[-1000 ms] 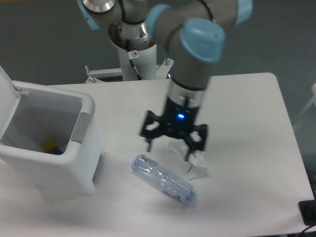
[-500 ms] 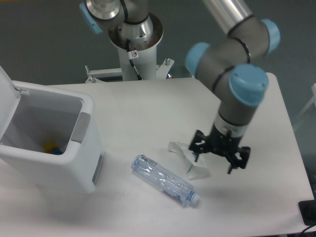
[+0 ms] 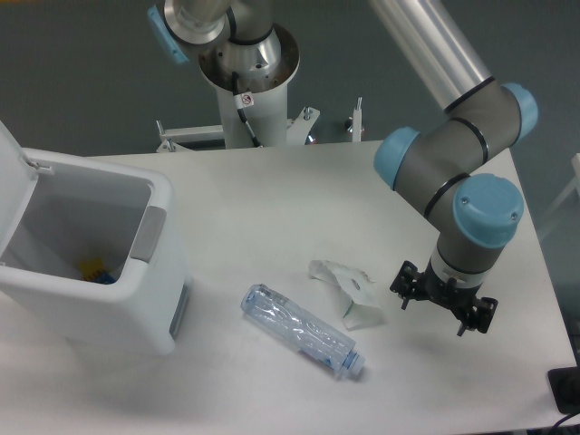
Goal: Open the trash can
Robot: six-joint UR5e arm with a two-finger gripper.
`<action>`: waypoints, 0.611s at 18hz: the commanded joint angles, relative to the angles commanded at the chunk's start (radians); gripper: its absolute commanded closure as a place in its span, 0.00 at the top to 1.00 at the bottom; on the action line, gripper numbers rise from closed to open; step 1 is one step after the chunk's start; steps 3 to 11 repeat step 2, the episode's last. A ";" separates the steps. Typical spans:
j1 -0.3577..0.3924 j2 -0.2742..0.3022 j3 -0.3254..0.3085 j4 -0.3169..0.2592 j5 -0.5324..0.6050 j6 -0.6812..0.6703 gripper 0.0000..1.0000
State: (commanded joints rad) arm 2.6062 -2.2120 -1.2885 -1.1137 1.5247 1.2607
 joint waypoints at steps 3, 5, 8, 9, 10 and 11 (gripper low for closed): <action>0.000 0.000 0.000 0.000 0.006 0.003 1.00; 0.000 0.000 0.000 0.000 0.006 0.003 1.00; 0.000 0.000 0.000 0.000 0.006 0.003 1.00; 0.000 0.000 0.000 0.000 0.006 0.003 1.00; 0.000 0.000 0.000 0.000 0.006 0.003 1.00; 0.000 0.000 0.000 0.000 0.006 0.003 1.00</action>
